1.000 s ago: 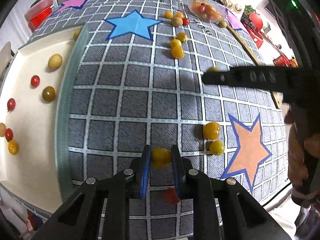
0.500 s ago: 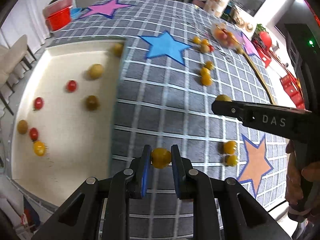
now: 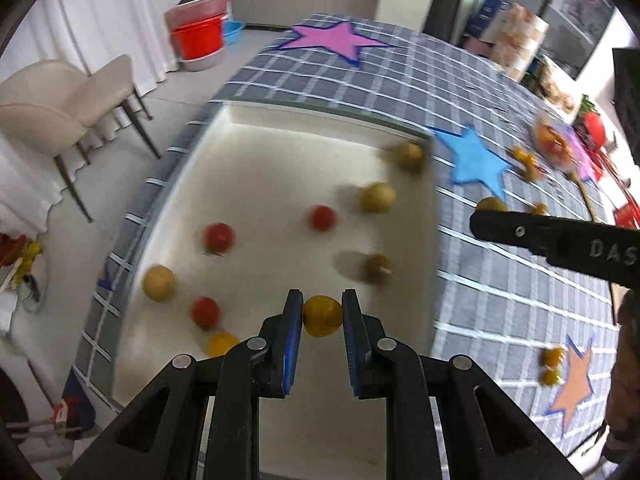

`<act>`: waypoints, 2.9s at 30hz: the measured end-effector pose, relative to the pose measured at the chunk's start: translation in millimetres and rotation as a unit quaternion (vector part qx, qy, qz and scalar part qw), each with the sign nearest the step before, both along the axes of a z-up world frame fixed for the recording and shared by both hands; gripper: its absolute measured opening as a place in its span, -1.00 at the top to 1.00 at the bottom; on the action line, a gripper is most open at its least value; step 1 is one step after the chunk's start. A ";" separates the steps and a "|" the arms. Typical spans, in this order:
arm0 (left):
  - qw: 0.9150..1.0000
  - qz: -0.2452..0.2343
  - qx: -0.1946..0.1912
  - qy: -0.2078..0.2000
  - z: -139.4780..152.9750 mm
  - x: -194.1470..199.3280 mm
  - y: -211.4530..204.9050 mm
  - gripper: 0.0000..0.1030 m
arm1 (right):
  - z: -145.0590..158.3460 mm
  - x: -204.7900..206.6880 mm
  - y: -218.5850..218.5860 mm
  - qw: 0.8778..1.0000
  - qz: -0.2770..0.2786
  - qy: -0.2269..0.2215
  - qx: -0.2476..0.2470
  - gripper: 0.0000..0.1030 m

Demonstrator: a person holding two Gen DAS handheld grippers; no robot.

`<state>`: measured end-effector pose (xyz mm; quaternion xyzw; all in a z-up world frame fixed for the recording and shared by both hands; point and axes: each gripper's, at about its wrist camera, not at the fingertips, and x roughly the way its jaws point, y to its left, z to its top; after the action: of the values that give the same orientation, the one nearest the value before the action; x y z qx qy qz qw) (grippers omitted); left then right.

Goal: Organize fruits
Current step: 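Carry both fruits into the white tray and open both tools, then grasp a yellow tomato with the right tool while the left grasps a red tomato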

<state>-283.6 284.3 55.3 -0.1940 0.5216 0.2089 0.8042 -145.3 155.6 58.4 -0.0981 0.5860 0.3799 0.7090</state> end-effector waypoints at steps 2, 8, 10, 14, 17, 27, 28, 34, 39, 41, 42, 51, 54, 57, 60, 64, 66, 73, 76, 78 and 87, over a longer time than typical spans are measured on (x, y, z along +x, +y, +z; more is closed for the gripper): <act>1.000 0.011 0.003 0.006 -6.4 2.8 11.5 0.58 | -3.2 3.4 20.5 1.000 0.006 0.001 0.000 0.45; 1.000 0.027 0.001 0.017 -22.5 6.2 34.0 0.58 | -14.8 12.1 63.7 1.000 0.013 -0.003 -0.009 0.45; 0.999 0.029 -0.002 0.019 -26.0 5.8 37.0 0.58 | -20.1 14.9 74.7 1.000 0.014 -0.005 -0.015 0.45; 0.999 0.029 -0.002 0.024 -30.8 5.2 38.2 0.58 | -30.0 19.8 85.4 1.000 0.012 -0.008 -0.027 0.44; 0.999 0.027 -0.002 0.031 -34.6 7.5 37.1 0.58 | -38.8 22.1 91.9 0.999 0.012 -0.007 -0.037 0.44; 0.999 0.014 0.012 0.044 -37.1 15.0 32.6 0.57 | -52.7 23.7 104.9 0.998 0.023 -0.013 -0.054 0.44; 0.999 0.013 0.015 0.047 -37.0 15.7 32.1 0.47 | -52.7 23.5 105.7 0.998 0.024 -0.015 -0.055 0.44; 0.998 0.022 0.030 0.045 -32.8 13.9 31.6 -0.55 | -53.1 22.9 109.5 0.998 0.029 -0.007 -0.051 0.20; 0.998 0.017 0.027 0.054 -32.8 13.8 29.2 -0.55 | -46.7 24.1 104.9 0.999 0.024 -0.005 -0.040 -0.35; 0.998 0.016 0.026 0.056 -32.2 14.2 28.2 -0.55 | -37.4 22.7 101.4 0.999 0.025 -0.005 -0.022 -0.55; 0.998 0.015 0.027 0.057 -31.7 14.2 27.8 -0.55 | -32.5 22.1 99.5 1.000 0.024 -0.008 -0.019 -0.59; 0.997 0.007 0.036 0.062 -23.9 13.6 20.8 -0.55 | -6.0 21.9 67.1 1.000 0.002 -0.014 -0.002 -0.62; 0.998 -0.004 0.043 0.054 -15.0 12.1 13.5 -0.55 | 0.9 20.5 44.4 1.000 -0.008 -0.020 -0.003 -0.63; 0.997 -0.019 0.050 0.047 -5.9 11.8 2.6 -0.55 | 5.7 19.8 12.0 1.000 -0.025 -0.018 -0.007 -0.63; 0.997 -0.041 0.051 0.041 2.3 11.6 -12.9 -0.55 | 6.3 18.7 -16.9 0.999 -0.042 -0.013 -0.016 -0.63; 0.996 -0.076 0.048 0.024 16.8 9.6 -38.2 -0.55 | 8.4 11.1 -71.1 0.996 -0.077 -0.012 -0.035 -0.63; 0.995 -0.095 0.042 0.014 22.9 8.2 -55.0 -0.55 | 7.7 5.6 -95.6 0.994 -0.093 -0.012 -0.048 -0.63; 0.989 -0.141 0.036 0.013 27.0 -0.2 -121.1 -0.55 | -7.2 -16.8 -168.7 0.990 -0.116 -0.007 -0.081 -0.63; 0.989 -0.145 0.021 0.029 13.8 -6.8 -146.0 -0.55 | -18.0 -23.4 -184.6 0.991 -0.103 -0.006 -0.091 -0.63; 0.988 -0.148 0.017 0.040 4.9 -9.6 -157.7 -0.55 | -24.1 -24.9 -189.8 0.991 -0.099 -0.001 -0.090 -0.64; 0.986 -0.161 0.007 0.045 -19.5 -16.0 -195.3 -0.55 | -42.9 -28.9 -185.1 0.995 -0.061 0.013 -0.076 -0.17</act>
<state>-299.6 89.0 35.7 -0.0924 0.5800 0.0890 0.8045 -174.2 -29.5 15.5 -0.1107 0.6275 0.2917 0.7133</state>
